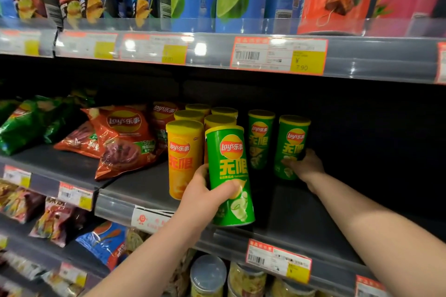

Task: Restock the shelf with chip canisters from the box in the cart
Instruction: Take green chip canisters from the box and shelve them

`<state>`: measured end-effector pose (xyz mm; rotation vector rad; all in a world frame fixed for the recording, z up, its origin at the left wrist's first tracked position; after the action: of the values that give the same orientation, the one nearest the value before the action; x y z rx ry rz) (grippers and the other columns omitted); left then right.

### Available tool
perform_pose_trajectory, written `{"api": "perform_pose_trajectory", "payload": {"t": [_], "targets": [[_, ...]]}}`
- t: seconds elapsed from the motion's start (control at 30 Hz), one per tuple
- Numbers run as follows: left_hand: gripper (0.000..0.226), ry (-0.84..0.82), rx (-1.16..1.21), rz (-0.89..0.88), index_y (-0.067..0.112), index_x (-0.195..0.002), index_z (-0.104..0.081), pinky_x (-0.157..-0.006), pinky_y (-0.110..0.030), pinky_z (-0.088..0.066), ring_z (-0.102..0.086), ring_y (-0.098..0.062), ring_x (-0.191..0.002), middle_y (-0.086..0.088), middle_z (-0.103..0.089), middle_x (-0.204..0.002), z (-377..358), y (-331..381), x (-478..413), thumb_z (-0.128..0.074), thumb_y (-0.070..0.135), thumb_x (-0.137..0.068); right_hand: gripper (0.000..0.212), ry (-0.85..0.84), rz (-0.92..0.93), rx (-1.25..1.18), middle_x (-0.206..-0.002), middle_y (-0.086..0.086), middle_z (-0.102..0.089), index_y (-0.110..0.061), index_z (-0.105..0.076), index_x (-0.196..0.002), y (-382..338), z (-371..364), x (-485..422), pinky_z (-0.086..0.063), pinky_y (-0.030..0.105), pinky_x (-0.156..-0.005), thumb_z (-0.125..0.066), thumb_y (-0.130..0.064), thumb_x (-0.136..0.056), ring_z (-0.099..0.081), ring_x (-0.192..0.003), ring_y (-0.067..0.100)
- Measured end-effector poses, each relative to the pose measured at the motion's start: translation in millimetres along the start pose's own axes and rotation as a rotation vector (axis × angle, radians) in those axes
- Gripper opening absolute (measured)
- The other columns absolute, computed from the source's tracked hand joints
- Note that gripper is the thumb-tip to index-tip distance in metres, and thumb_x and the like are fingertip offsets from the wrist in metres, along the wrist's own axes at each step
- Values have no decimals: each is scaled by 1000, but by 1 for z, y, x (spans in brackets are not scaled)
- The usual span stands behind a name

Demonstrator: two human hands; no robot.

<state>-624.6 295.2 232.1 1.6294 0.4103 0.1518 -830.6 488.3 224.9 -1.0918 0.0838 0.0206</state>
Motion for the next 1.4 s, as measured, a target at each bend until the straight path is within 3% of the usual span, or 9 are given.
{"api": "perform_pose_trajectory", "payload": {"t": [0.17,0.23,0.33,0.47,0.67,0.83,0.97,1.13,1.4], "targets": [[45,-13,-13,-1,37,-94,-47,-64,-18,-49,-68,-4,-80,10,-67,-95,-1,-2,-2,-81,23,-69,73,53,-90,60,-136,17,-48,-4,-36,-137,2,8,11,-47,36,-88,-75,-30,-80,-52,-119,35],[44,-27,-30,-10,37,-95,-45,-64,-16,-48,-67,-3,-82,12,-66,-94,-4,-1,-3,-78,16,-75,57,42,6,59,-129,14,-53,-9,-45,-129,-9,11,28,-49,32,-83,-71,-31,-83,-56,-111,29],[51,-63,-87,-55,40,-99,-39,-64,-12,-46,-61,1,-87,17,-62,-98,-15,1,-5,-76,13,-76,28,-289,149,-164,-119,5,-61,-22,-53,-110,-33,-3,72,-49,29,-78,-64,-35,-87,-58,-94,13],[63,-96,-233,-131,44,-113,-37,-68,-9,-44,-57,5,-93,20,-58,-106,-29,1,-12,-79,18,-75,60,-727,176,-234,-121,-9,-62,-31,-50,-119,-46,-26,121,-48,39,-96,-76,-44,-67,-58,-112,10],[88,-124,-674,-172,26,-150,-21,-99,-19,-38,-41,-10,-130,6,-37,-146,-25,-8,-16,-72,37,-79,63,-461,205,-151,-129,0,-56,-19,-43,-132,-35,-28,104,-48,41,-99,-76,-18,-78,-55,-118,18],[46,-219,-1330,-230,26,-125,-56,-94,-30,-45,-47,-18,-120,2,-53,-129,-15,-28,-12,-50,53,-88,69,-259,182,-110,-131,4,-53,-16,-38,-136,-38,-35,82,-43,31,-94,-76,-15,-78,-52,-122,23],[44,-197,-1348,-299,20,-112,-63,-87,-30,-46,-48,-19,-113,1,-57,-118,-13,-31,-11,-42,52,-91,74,-217,121,29,-131,9,-55,-12,-39,-132,-28,-54,65,-45,35,-96,-81,-14,-71,-54,-118,26],[83,-182,-1386,-351,22,-111,-62,-84,-29,-44,-49,-18,-110,3,-57,-115,-14,-33,-12,-7,65,-66,67,-101,102,65,-129,12,-56,-10,-42,-129,-27,-59,49,-45,37,-96,-79,-18,-74,-54,-118,29],[84,-159,-1419,-396,21,-108,-60,-85,-30,-42,-49,-20,-109,1,-57,-113,-14,-36,-15,-2,63,-65,58,-38,86,97,-126,13,-59,-8,-49,-124,-28,-66,29,-46,36,-92,-78,-20,-76,-56,-115,30]]}}
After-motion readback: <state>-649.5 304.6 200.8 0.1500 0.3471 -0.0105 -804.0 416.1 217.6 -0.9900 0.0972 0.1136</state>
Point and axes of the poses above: each hand's wrist, its own x-axis away from the middle knuckle, its own z-axis out of the back of the hand, y = z × x, the point moved 7 cm from there along -x, towards the middle knuckle
